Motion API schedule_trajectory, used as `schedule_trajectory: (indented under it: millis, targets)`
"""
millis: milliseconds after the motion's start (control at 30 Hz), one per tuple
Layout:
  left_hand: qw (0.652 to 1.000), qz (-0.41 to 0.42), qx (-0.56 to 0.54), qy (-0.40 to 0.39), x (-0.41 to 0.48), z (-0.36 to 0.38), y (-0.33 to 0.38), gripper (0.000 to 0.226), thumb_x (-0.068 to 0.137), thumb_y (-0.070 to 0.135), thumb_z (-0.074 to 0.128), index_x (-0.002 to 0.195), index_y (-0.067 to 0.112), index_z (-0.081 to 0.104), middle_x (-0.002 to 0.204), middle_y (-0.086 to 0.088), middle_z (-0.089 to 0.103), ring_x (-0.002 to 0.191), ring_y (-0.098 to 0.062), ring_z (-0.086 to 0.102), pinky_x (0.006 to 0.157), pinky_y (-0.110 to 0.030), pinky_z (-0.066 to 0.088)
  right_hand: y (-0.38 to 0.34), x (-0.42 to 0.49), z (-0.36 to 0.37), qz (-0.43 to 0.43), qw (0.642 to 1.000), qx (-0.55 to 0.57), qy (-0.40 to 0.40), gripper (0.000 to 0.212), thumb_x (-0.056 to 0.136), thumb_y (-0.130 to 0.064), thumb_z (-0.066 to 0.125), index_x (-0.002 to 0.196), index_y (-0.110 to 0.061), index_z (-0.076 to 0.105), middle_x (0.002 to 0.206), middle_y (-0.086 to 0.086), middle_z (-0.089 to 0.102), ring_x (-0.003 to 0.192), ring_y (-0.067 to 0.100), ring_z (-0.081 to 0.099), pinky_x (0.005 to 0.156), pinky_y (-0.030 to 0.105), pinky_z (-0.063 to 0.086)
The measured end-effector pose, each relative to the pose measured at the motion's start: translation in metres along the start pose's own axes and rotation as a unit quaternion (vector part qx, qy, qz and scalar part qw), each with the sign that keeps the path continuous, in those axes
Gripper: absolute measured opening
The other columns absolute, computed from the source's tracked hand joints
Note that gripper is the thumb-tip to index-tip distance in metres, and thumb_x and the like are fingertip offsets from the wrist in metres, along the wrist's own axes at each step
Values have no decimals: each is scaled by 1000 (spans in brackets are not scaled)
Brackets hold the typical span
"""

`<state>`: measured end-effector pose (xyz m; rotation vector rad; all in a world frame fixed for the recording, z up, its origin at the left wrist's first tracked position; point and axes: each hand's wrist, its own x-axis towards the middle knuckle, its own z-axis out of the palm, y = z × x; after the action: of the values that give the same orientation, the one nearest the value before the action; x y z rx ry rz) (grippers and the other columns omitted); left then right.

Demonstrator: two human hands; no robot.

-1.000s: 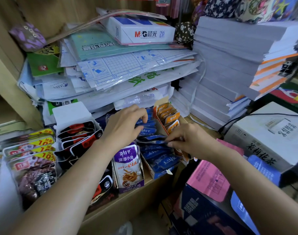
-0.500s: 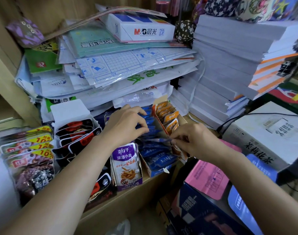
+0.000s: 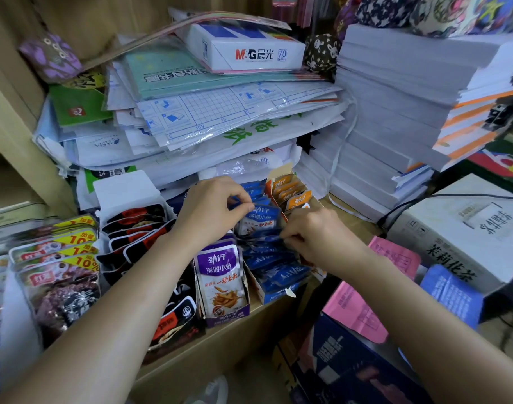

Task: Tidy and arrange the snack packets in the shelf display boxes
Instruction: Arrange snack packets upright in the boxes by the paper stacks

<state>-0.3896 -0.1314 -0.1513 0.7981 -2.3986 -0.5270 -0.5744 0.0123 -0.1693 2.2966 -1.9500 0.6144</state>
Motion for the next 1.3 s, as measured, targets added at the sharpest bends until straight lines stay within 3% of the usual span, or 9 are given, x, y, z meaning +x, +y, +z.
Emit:
schedule_trajectory:
  millis: [233,333,433,567,667,800,933,1100,1300]
  targets:
    - [997,37,61,-22,0,2,0,23,88,22,72,83,44,77,94,19,58,92,-3,48,65,-29,44,3,3,13,-7,999,50,-9,19,85,-6,75,99,-17,80,92,0,74,86,19,68,79,39,55]
    - [990,69,109,-55,0,3,3,13,84,38,77,94,45,78,98,18,49,94,-6,38,63,-23,32,3,-2,12,12,998,62,-11,14,87,-17,76,99,-23,80,94,-8,75,90,6,63,89,33,47]
    - [979,95,158,-81,1,5,6,29,73,58,82,97,44,78,102,15,42,96,-8,32,69,-30,27,1,-8,10,11,998,54,-31,15,90,-25,73,104,-25,78,99,-9,74,92,8,65,95,35,42]
    - [968,118,204,-88,2,10,5,20,75,54,81,89,40,79,101,12,42,95,-10,30,78,-32,29,3,-12,13,17,998,51,-30,18,90,-22,73,107,-25,77,103,-8,73,96,10,66,99,33,35]
    - [969,122,202,-77,-1,12,3,10,83,43,79,84,33,77,103,13,47,96,-11,37,76,-32,31,3,-12,13,27,999,37,3,13,87,-20,75,100,-20,77,98,-6,74,92,14,66,98,36,43]
    - [982,101,151,-42,-1,4,2,5,92,37,69,88,34,68,99,18,62,90,-11,53,63,-28,32,5,-10,10,56,995,42,66,6,88,-16,74,93,-16,76,94,-1,74,87,19,67,79,44,57]
    - [988,82,124,-38,-4,-1,4,4,91,37,70,88,36,72,88,21,68,85,-6,61,71,-31,49,1,-2,10,94,980,71,160,7,83,-14,80,87,-15,75,85,-4,72,76,13,65,69,39,57]
    - [990,71,97,-74,-8,-10,7,1,92,37,69,93,37,68,78,20,67,75,-6,62,75,-33,51,-12,12,14,111,971,83,194,14,78,-18,85,75,-14,72,72,-4,67,65,12,60,62,36,55]
    - [988,77,105,-78,-15,-11,11,33,81,56,74,100,38,55,74,24,54,78,-11,61,74,-33,46,-14,9,14,137,963,146,178,8,79,-19,84,81,-16,77,77,-7,70,68,4,64,66,25,56]
